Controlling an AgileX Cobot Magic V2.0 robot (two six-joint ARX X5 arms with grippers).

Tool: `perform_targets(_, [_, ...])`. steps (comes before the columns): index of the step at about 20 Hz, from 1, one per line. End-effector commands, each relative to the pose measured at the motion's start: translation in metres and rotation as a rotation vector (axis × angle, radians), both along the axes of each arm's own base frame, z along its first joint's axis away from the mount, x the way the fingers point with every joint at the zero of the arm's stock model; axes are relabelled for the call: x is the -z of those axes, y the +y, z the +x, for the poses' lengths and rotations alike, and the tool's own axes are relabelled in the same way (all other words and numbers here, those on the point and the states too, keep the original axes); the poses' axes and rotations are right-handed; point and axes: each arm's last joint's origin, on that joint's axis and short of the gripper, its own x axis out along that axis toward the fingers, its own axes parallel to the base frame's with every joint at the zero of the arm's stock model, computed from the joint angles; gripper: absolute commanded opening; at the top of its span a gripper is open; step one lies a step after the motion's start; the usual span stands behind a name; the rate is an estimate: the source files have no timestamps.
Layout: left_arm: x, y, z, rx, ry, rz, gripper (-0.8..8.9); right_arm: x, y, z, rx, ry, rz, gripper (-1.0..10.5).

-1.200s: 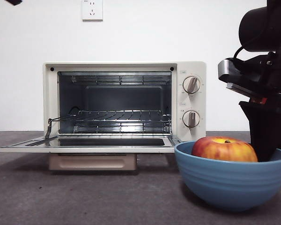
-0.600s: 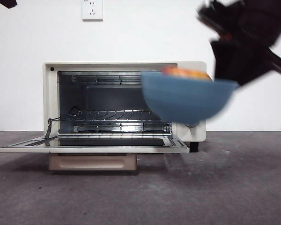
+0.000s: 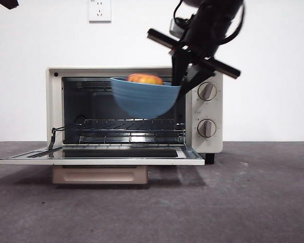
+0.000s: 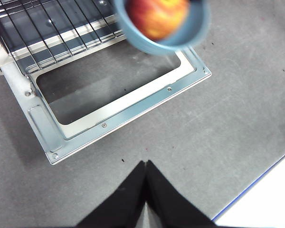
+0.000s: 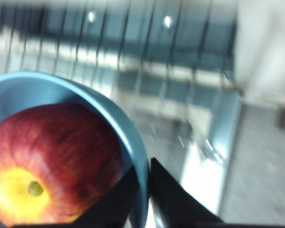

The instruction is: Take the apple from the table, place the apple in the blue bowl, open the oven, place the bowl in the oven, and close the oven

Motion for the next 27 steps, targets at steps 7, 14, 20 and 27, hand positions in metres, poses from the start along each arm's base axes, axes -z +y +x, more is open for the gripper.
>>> perform_targets(7, [-0.002, -0.002, 0.002, 0.010, -0.010, 0.005, 0.07, 0.014, 0.028, 0.031, 0.213, 0.026, 0.107, 0.0])
perform_targets(14, [-0.001, -0.002, 0.002, 0.012, -0.006, 0.006, 0.07, 0.020, 0.031, 0.039, 0.323, -0.005, 0.110, 0.0])
perform_targets(20, [0.000, -0.001, 0.000, 0.013, 0.008, 0.015, 0.07, 0.032, 0.033, 0.043, 0.337, 0.017, 0.094, 0.0])
perform_targets(27, [0.000, -0.001, 0.000, 0.014, 0.011, 0.017, 0.07, 0.029, 0.039, 0.042, 0.311, -0.020, 0.111, 1.5])
